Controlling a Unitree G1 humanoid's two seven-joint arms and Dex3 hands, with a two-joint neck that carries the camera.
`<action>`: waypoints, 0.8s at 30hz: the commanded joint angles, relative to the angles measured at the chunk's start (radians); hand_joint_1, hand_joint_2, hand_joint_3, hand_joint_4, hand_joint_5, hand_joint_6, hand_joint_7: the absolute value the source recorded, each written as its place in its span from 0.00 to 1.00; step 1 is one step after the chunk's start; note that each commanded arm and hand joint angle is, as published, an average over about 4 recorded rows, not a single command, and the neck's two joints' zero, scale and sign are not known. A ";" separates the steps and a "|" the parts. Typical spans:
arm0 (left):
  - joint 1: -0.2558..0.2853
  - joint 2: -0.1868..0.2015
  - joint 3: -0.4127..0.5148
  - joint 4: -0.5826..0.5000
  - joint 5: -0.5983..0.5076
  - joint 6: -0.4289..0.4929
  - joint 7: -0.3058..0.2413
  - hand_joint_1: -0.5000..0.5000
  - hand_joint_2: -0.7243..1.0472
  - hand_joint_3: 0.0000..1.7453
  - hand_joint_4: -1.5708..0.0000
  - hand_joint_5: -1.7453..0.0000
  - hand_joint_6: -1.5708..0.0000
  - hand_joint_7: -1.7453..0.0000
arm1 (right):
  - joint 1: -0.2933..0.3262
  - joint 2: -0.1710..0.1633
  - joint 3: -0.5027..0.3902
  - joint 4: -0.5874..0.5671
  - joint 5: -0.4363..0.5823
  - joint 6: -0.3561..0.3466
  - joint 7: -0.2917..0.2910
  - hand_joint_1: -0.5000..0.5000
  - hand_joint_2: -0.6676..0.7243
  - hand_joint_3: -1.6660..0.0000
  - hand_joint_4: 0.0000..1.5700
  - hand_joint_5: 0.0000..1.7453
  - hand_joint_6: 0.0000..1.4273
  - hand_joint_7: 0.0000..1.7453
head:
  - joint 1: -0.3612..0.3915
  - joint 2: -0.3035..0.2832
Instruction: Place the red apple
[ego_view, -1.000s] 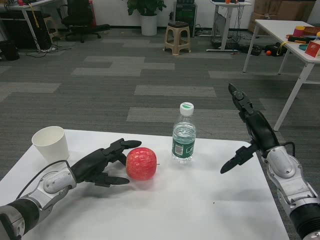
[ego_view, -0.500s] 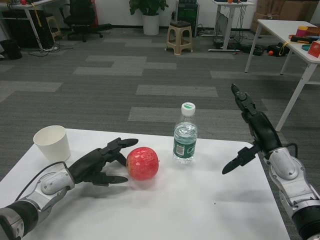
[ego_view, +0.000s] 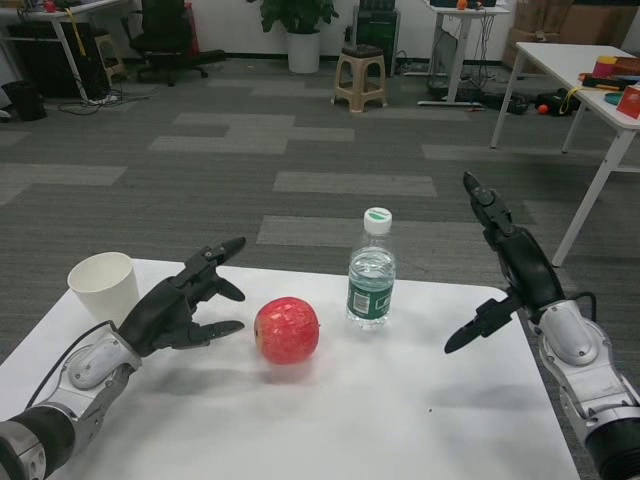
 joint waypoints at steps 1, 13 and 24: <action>0.006 0.008 0.007 -0.029 -0.044 -0.015 0.014 0.06 1.00 0.04 1.00 0.29 1.00 0.88 | 0.009 -0.002 -0.003 -0.011 0.007 -0.010 -0.007 0.00 0.59 1.00 0.00 0.00 0.00 0.00 | 0.001 0.011; -0.007 0.020 0.012 -0.233 -0.187 0.014 0.104 0.02 0.60 0.00 1.00 0.76 1.00 0.88 | 0.007 -0.002 0.000 -0.007 0.007 -0.010 -0.007 0.00 0.59 1.00 0.00 0.00 0.00 0.00 | 0.021 0.094; -0.073 0.042 0.075 -0.485 -0.247 0.134 0.218 0.00 0.50 0.00 1.00 0.94 1.00 0.91 | -0.018 -0.005 0.001 -0.004 0.007 -0.010 -0.008 0.00 0.59 1.00 0.00 0.00 0.00 0.00 | 0.008 0.185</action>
